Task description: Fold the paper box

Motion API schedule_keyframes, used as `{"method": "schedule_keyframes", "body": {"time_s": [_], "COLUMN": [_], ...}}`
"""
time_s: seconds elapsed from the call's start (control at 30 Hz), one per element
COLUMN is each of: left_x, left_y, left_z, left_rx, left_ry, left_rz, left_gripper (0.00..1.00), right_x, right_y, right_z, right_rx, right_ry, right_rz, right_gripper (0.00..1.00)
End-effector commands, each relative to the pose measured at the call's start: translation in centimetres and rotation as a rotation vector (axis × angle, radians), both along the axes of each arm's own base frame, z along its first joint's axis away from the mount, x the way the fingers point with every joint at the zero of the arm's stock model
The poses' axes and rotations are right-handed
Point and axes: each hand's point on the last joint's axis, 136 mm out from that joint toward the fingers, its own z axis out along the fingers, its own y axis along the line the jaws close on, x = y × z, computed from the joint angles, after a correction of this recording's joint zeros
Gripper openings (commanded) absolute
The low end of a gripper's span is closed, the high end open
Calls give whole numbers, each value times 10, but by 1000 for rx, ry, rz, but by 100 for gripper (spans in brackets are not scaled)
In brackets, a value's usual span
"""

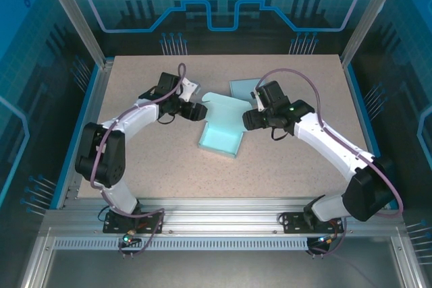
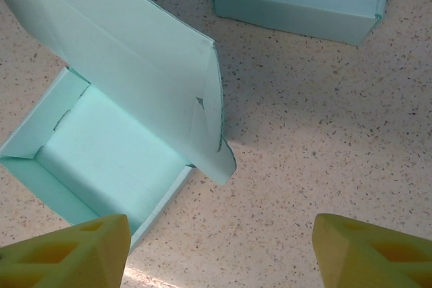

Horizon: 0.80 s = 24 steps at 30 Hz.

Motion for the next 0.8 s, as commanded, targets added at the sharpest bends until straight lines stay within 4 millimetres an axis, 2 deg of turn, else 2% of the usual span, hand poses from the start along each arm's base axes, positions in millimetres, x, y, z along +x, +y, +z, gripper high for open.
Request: {"method": "schedule_keyframes", "body": {"time_s": [0.0, 0.17, 0.33, 0.5, 0.77], "left_x": [-1, 9, 14, 15, 11], "left_y": [-12, -15, -18, -22, -28], "left_z": [6, 0, 2, 6, 4], "left_rx": [-13, 13, 30, 24, 8], "left_ry": [-20, -19, -26, -43, -24], "left_rz": [-123, -156, -198, -239, -291], "left_gripper": [80, 80, 71, 62, 56], "right_x": [6, 8, 10, 14, 26], "right_y": [0, 1, 2, 3, 8], "right_z": [-5, -10, -15, -21, -30], "right_rx": [7, 5, 0, -5, -4], "right_ry": [10, 25, 39, 52, 73], "right_rz": [3, 8, 8, 12, 30], "right_gripper": [72, 70, 68, 66, 59]}}
